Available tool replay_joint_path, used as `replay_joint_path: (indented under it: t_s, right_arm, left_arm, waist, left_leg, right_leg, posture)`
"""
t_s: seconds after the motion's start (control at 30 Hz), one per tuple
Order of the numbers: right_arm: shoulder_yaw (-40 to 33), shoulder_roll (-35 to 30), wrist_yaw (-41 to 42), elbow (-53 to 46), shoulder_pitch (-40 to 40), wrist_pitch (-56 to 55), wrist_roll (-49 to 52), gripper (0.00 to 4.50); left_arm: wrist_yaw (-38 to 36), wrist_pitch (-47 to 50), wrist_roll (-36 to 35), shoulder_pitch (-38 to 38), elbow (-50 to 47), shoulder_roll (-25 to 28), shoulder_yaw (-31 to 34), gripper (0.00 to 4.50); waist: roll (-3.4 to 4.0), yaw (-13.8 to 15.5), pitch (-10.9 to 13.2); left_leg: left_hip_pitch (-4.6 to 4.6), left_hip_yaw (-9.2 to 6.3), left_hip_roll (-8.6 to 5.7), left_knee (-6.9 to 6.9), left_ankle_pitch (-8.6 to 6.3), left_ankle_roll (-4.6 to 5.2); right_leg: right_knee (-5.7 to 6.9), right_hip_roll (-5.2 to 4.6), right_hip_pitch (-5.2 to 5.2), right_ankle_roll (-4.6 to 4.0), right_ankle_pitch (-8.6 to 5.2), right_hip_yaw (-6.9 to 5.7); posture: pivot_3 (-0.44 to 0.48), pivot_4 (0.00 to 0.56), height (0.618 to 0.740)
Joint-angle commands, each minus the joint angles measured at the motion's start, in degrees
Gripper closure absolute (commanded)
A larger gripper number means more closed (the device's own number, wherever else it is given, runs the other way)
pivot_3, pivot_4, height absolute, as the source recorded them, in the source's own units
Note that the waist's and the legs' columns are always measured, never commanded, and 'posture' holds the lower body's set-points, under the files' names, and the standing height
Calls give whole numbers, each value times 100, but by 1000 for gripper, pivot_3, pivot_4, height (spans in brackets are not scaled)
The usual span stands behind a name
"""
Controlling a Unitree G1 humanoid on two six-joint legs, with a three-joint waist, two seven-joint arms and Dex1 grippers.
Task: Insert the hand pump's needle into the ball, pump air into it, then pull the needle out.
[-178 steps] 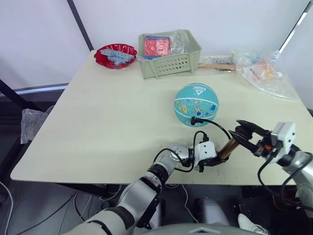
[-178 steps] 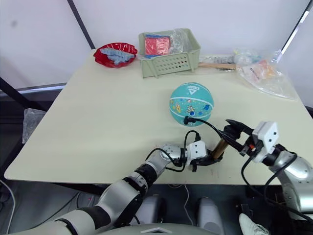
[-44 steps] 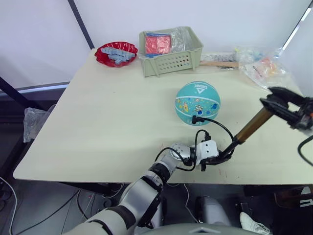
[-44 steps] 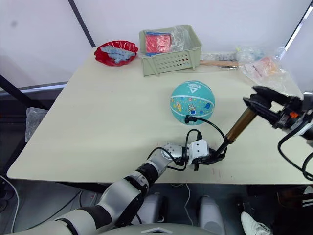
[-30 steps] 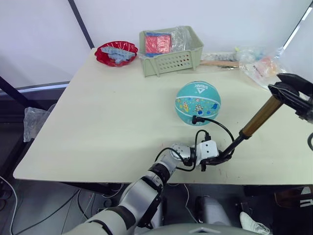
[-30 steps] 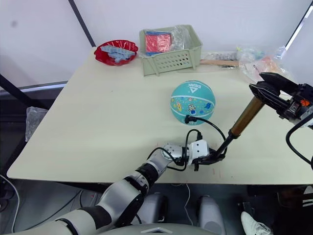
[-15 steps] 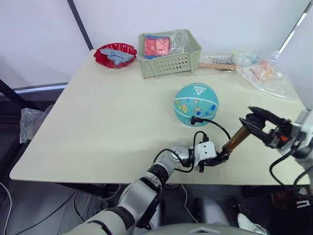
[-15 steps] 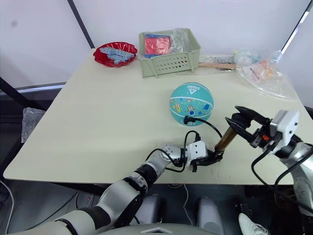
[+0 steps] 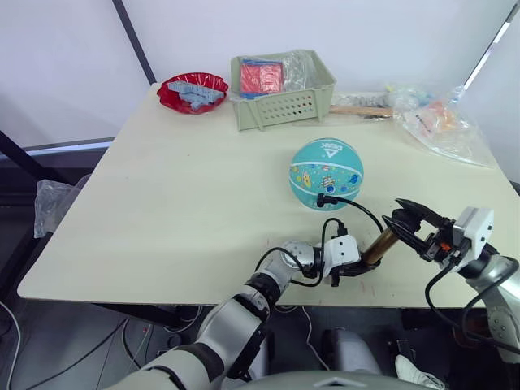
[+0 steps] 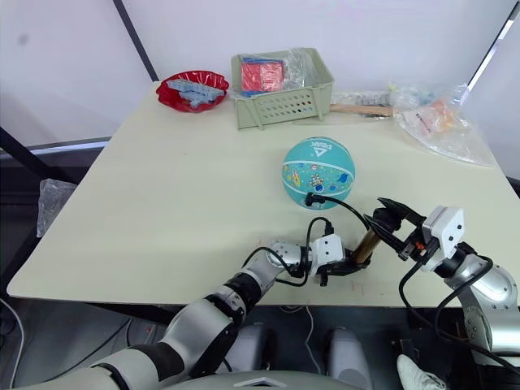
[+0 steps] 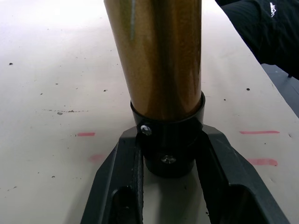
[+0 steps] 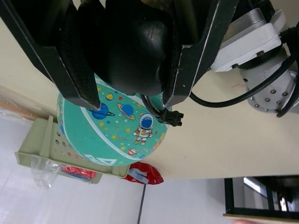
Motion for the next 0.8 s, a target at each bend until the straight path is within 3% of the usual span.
replay_joint_path:
  t_s: [0.03, 0.27, 0.8]
  right_arm:
    - [-548, -403, -24, -294, -180, 491, 470, 2897]
    - [-1277, -1137, -100, -703, -790, 1379, 1380, 2897]
    - [-2275, -2114, -339, -540, -2276, 2459, 2451, 2897]
  left_arm:
    - [-92, 189, 345, 195, 381, 169, -257, 3415]
    - [-94, 188, 362, 188, 405, 140, -283, 3415]
    - [-109, 177, 365, 186, 414, 146, -290, 3415]
  waist:
    - [20, -1, 13]
    - [60, 9, 46]
    - [59, 8, 80]
  left_leg:
    - [-1, 0, 0, 0, 0, 0]
    - [-13, 5, -10, 0, 0, 0]
    - [-16, 10, -15, 2, 1, 1]
  right_leg:
    - [0, 0, 0, 0, 0, 0]
    - [-1, -10, -6, 1, 1, 1]
    - [-1, -18, -7, 3, 2, 5]
  posture:
    - [0, 150, 740]
    - [0, 150, 740]
    - [0, 150, 740]
